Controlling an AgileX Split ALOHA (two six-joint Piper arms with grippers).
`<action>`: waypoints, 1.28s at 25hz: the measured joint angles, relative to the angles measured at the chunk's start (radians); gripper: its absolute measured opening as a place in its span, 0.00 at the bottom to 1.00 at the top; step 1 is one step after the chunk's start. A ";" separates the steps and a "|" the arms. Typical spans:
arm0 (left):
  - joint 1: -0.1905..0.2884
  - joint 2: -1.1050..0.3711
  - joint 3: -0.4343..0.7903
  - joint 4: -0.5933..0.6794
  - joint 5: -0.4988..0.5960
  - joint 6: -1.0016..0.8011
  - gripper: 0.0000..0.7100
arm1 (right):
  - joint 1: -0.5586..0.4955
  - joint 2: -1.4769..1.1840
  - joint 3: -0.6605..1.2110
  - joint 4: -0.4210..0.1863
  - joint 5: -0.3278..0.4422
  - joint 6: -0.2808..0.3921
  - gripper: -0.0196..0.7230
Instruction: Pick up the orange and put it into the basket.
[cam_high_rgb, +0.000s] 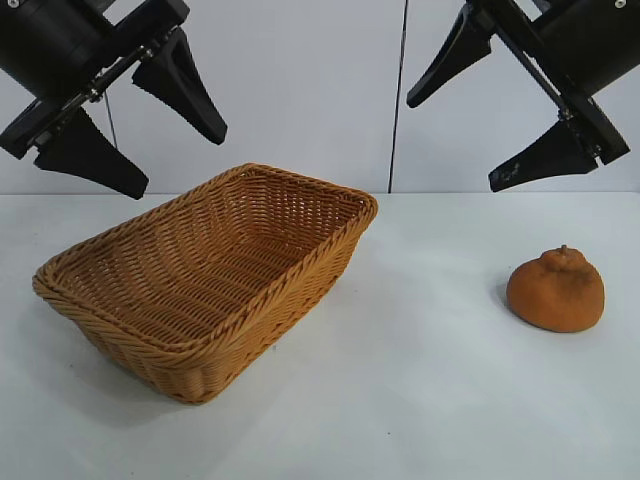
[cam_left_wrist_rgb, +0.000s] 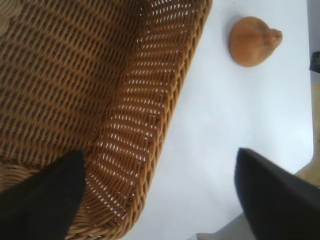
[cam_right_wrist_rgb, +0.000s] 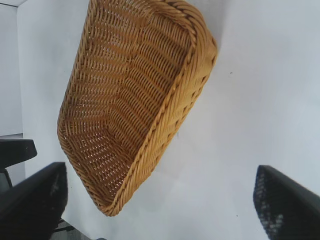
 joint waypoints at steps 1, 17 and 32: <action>0.000 0.000 0.000 0.000 -0.001 0.000 0.82 | 0.000 0.000 0.000 0.000 0.000 0.000 0.96; 0.000 0.000 0.000 0.000 -0.001 -0.001 0.82 | 0.000 0.000 0.000 -0.001 0.000 0.001 0.96; 0.000 0.000 0.000 0.000 -0.025 -0.002 0.82 | 0.000 0.000 0.000 -0.001 0.008 0.001 0.96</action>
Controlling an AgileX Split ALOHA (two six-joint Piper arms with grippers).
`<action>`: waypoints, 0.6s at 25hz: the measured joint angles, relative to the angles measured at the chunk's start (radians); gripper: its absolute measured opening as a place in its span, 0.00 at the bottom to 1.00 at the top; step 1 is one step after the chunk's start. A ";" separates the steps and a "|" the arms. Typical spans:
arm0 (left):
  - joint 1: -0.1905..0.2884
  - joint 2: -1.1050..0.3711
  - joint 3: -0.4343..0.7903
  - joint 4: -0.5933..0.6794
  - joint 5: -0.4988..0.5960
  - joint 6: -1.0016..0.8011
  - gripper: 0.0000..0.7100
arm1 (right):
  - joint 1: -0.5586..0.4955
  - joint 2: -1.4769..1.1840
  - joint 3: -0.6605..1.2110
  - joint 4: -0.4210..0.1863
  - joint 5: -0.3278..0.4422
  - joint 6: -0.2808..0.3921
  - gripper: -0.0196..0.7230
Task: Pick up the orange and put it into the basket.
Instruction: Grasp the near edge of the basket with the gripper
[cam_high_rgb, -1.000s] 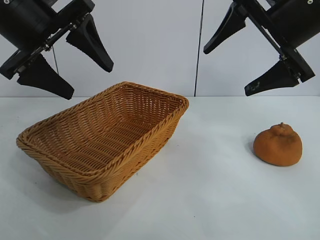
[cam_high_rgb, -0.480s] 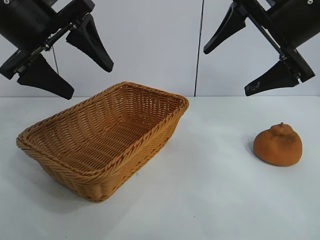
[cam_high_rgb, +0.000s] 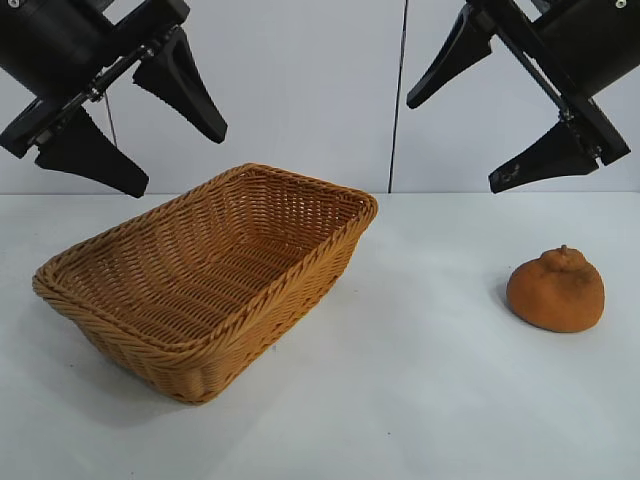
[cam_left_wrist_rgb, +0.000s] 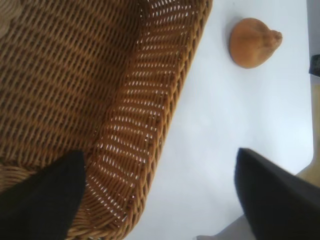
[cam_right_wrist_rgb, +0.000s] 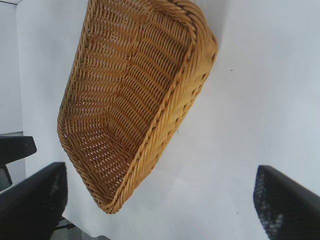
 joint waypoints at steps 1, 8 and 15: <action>0.000 0.000 0.000 0.000 0.000 0.000 0.82 | 0.000 0.000 0.000 0.000 0.000 0.000 0.96; 0.058 -0.034 0.000 0.040 0.027 -0.092 0.82 | 0.000 0.000 0.000 0.000 0.000 0.000 0.96; 0.067 -0.179 0.060 0.267 0.035 -0.454 0.82 | 0.000 0.000 0.000 0.000 0.000 0.000 0.96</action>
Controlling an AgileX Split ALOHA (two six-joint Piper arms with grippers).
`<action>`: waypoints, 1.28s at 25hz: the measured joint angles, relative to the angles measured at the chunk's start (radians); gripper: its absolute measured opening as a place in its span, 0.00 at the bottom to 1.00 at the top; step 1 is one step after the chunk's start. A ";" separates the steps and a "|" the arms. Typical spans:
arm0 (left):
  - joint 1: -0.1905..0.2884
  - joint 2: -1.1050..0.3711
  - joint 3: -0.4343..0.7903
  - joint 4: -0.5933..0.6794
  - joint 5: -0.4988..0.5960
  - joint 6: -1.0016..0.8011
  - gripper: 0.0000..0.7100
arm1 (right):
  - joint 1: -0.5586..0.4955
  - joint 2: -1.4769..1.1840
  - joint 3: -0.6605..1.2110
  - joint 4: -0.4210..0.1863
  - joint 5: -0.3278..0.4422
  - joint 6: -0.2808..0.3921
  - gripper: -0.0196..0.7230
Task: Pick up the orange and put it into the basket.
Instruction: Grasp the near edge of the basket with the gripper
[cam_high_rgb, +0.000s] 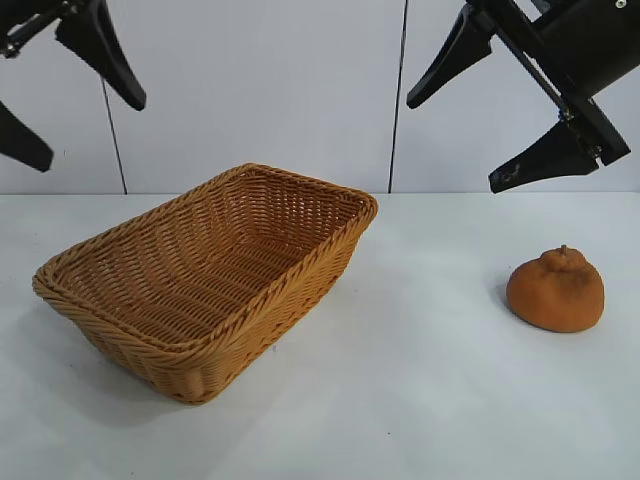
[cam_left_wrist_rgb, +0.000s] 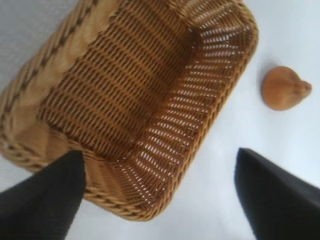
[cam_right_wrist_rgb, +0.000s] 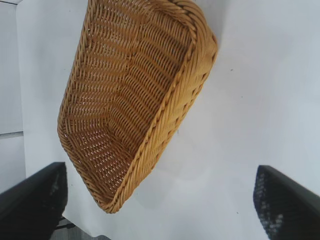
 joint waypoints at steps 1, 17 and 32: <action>0.000 -0.027 0.022 0.027 -0.007 -0.066 0.82 | 0.000 0.000 0.000 0.000 0.000 0.000 0.96; -0.098 -0.102 0.296 0.183 -0.191 -0.604 0.82 | 0.000 0.000 0.000 0.005 -0.001 0.000 0.96; -0.102 -0.102 0.305 0.315 -0.262 -0.670 0.82 | 0.000 0.000 0.000 0.021 -0.001 0.000 0.96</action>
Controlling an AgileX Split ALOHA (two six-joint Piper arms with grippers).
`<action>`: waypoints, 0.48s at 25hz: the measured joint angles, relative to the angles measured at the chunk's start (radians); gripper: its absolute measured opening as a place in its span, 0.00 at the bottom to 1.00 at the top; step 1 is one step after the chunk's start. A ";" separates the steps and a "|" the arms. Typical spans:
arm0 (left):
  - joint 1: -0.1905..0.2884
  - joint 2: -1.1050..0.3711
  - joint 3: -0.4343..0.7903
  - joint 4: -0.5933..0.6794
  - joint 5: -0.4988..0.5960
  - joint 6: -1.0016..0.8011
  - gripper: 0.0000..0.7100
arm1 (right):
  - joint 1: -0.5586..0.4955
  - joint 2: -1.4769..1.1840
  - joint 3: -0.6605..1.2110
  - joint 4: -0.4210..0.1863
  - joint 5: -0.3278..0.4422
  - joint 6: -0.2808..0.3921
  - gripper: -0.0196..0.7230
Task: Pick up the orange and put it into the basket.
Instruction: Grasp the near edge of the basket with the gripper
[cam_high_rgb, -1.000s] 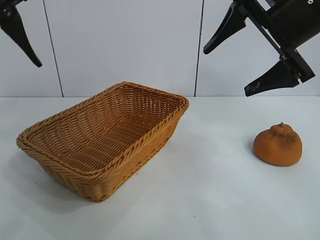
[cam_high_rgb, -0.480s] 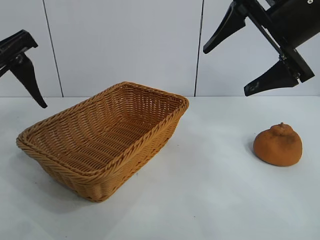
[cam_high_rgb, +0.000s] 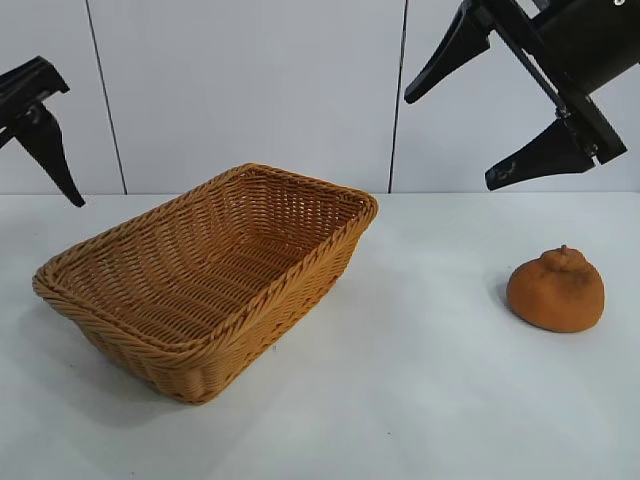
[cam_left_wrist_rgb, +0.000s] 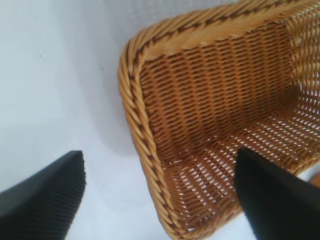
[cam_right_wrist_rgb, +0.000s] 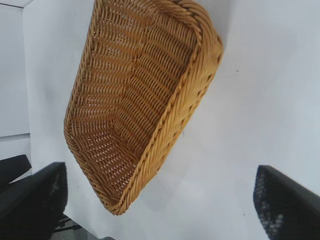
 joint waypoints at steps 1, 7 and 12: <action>0.000 0.000 0.000 0.000 0.000 0.000 0.82 | 0.000 0.000 0.000 0.000 0.000 0.000 0.96; 0.000 0.014 -0.005 0.013 -0.008 0.000 0.81 | 0.000 0.000 0.000 0.000 0.000 0.000 0.96; -0.004 0.144 -0.109 0.014 0.081 0.042 0.81 | 0.000 0.000 0.000 0.002 0.000 0.000 0.96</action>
